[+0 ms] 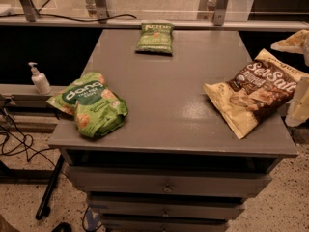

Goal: Move brown chip bag near green jalapeno chip bag

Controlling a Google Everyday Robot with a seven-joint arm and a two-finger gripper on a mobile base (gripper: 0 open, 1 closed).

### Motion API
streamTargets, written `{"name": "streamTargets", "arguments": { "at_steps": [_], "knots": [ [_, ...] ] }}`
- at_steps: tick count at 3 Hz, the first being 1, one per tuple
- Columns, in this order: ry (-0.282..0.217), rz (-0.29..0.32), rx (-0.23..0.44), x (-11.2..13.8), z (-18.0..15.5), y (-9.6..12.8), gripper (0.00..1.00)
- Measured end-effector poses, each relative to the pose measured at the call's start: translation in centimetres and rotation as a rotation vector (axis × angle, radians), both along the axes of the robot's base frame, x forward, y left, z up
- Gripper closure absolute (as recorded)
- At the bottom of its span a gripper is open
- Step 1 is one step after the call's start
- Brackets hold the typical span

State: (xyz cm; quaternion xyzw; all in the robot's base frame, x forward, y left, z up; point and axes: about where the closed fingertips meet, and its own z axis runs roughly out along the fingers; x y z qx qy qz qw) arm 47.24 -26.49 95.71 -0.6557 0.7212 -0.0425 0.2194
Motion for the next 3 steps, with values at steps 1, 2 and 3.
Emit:
{"name": "streamTargets", "arguments": {
  "at_steps": [1,2,3],
  "knots": [
    [-0.008,0.034,-0.029,2.78,-1.85,-2.50,0.00],
    [-0.005,0.032,-0.030,3.01,-2.12,-2.71,0.00],
    [-0.014,0.053,-0.017,3.04,-2.09,-2.59,0.00]
  ]
}}
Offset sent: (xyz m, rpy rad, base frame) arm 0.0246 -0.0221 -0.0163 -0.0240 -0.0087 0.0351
